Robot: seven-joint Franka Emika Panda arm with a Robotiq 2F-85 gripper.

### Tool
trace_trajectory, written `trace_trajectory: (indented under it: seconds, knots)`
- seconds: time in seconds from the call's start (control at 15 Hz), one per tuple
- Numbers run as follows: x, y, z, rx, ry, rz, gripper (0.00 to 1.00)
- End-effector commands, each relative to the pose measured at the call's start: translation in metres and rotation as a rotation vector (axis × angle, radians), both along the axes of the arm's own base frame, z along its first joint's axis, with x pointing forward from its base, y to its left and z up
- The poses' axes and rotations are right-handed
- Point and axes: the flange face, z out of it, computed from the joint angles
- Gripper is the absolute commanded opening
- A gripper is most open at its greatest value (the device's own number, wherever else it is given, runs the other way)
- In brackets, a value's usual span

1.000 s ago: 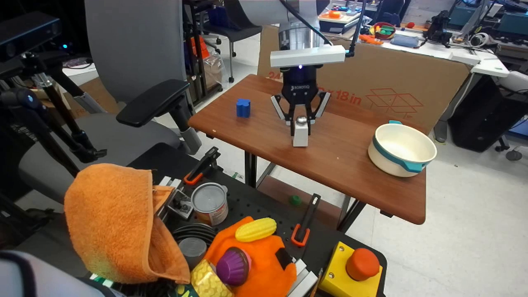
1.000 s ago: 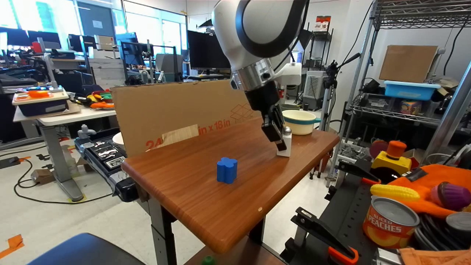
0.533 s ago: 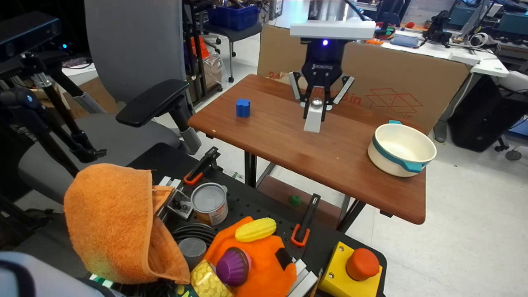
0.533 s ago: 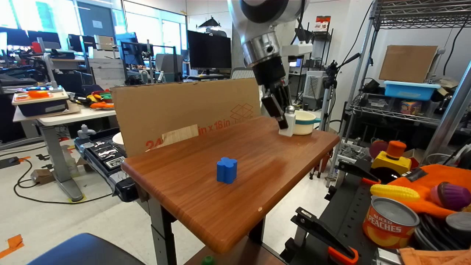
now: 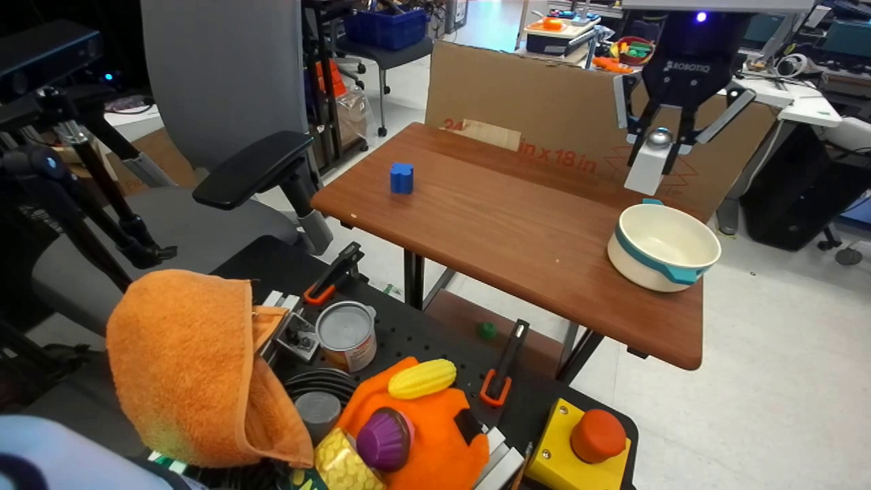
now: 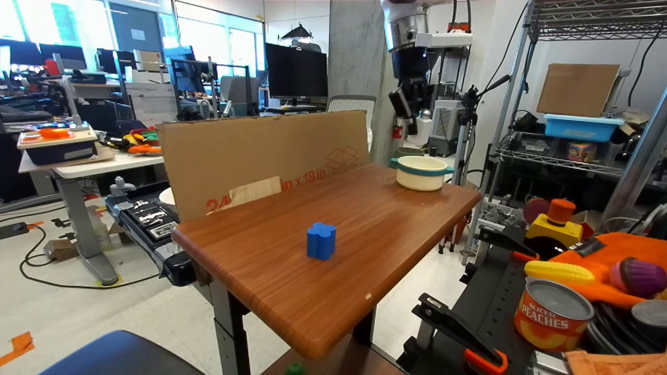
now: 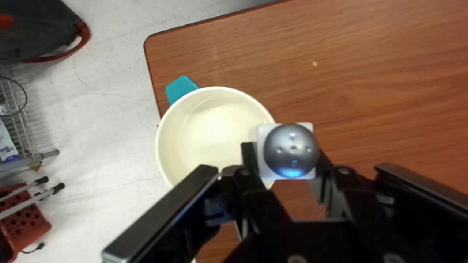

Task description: Pick up the salt cellar and put it in the pot

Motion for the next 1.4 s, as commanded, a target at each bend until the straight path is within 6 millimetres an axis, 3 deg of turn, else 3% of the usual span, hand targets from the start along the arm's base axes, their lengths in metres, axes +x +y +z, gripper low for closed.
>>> trace_trajectory:
  seconds: [0.0,0.2,0.73,1.0,1.27,1.33]
  knots:
    - [0.021,-0.032,-0.007,-0.032,-0.016,-0.137,0.12]
    - [0.034,-0.043,-0.029,-0.073,0.012,-0.204,0.12]
    - [0.057,-0.042,-0.095,-0.106,0.145,-0.236,0.12]
    - [0.058,-0.044,-0.114,-0.113,0.2,-0.226,0.12]
    - [0.059,-0.047,-0.119,-0.112,0.216,-0.225,0.12]
    - [0.06,-0.047,-0.117,-0.108,0.216,-0.222,0.62]
